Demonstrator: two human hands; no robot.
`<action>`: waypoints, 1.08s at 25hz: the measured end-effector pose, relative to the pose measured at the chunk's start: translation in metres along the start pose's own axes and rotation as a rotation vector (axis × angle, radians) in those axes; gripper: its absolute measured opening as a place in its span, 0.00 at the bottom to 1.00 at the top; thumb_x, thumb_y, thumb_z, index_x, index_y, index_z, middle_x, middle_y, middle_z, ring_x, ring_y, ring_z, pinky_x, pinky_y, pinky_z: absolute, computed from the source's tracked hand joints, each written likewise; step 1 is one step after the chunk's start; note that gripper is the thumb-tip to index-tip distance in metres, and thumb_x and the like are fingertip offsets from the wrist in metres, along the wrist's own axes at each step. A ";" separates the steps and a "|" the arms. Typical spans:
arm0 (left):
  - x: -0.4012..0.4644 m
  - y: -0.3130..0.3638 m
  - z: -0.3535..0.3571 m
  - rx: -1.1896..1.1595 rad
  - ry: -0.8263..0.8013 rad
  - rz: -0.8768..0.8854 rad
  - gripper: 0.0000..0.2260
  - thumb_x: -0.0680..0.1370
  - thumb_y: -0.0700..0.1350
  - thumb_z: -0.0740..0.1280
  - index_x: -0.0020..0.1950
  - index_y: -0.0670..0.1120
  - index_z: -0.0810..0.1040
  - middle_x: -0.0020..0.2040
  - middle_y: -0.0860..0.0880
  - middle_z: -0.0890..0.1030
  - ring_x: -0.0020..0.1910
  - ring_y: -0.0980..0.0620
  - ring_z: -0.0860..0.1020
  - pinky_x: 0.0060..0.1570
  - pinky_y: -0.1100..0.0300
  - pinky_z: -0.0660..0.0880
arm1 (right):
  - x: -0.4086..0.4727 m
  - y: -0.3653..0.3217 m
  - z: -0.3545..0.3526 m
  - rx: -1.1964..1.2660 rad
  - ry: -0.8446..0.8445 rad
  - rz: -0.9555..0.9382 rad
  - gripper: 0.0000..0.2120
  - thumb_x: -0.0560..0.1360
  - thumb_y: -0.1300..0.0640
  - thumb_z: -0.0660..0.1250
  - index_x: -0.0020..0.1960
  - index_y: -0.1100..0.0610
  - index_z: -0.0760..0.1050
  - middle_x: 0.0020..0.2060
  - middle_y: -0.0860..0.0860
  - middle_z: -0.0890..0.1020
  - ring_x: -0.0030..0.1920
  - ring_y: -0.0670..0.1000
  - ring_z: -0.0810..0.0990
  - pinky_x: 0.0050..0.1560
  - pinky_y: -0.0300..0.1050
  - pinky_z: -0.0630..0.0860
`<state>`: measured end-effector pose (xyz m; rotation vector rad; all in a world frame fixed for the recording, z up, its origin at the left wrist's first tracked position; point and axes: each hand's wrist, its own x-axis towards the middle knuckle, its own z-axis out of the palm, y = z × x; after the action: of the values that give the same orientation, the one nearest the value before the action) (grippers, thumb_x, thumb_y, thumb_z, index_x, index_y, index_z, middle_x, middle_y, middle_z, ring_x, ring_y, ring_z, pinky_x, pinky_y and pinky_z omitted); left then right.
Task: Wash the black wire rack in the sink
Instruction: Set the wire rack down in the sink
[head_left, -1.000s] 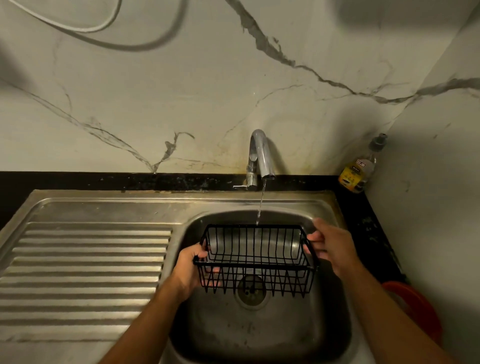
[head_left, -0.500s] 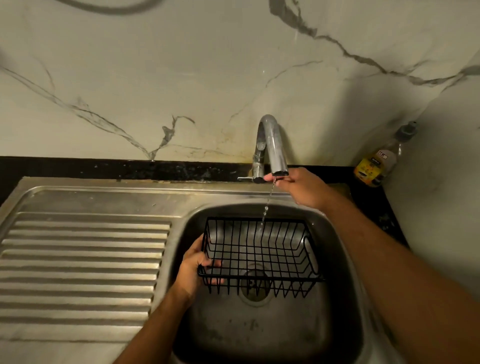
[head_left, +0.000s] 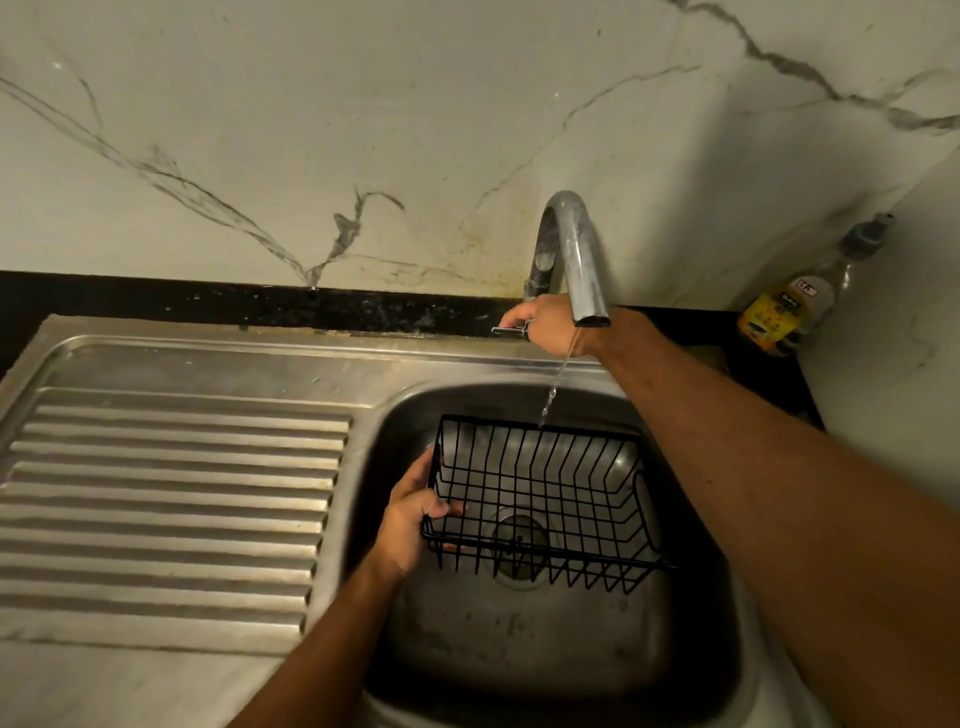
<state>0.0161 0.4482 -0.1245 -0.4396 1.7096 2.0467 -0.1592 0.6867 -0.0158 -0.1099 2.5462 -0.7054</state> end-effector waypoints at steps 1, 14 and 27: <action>0.000 0.001 0.000 0.017 0.012 0.002 0.49 0.54 0.46 0.70 0.76 0.36 0.68 0.71 0.32 0.74 0.68 0.31 0.74 0.59 0.39 0.74 | 0.003 0.002 -0.002 -0.031 -0.015 -0.007 0.23 0.75 0.58 0.56 0.64 0.40 0.77 0.69 0.53 0.75 0.67 0.56 0.74 0.71 0.50 0.68; -0.007 0.005 -0.004 0.072 0.055 0.050 0.48 0.54 0.46 0.70 0.76 0.39 0.69 0.73 0.33 0.72 0.70 0.30 0.71 0.63 0.34 0.73 | -0.080 0.014 0.018 0.703 0.332 0.141 0.16 0.79 0.62 0.65 0.66 0.57 0.76 0.32 0.51 0.80 0.24 0.47 0.73 0.26 0.42 0.75; -0.057 0.029 0.034 0.427 -0.065 0.229 0.41 0.59 0.49 0.70 0.73 0.63 0.70 0.67 0.52 0.75 0.59 0.48 0.78 0.56 0.48 0.80 | -0.171 0.005 0.122 1.388 0.308 0.634 0.33 0.76 0.35 0.64 0.68 0.61 0.73 0.60 0.62 0.80 0.53 0.61 0.82 0.45 0.54 0.84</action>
<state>0.0509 0.4706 -0.0652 -0.0398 2.1640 1.7408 0.0498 0.6691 -0.0345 1.2332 1.5805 -2.0277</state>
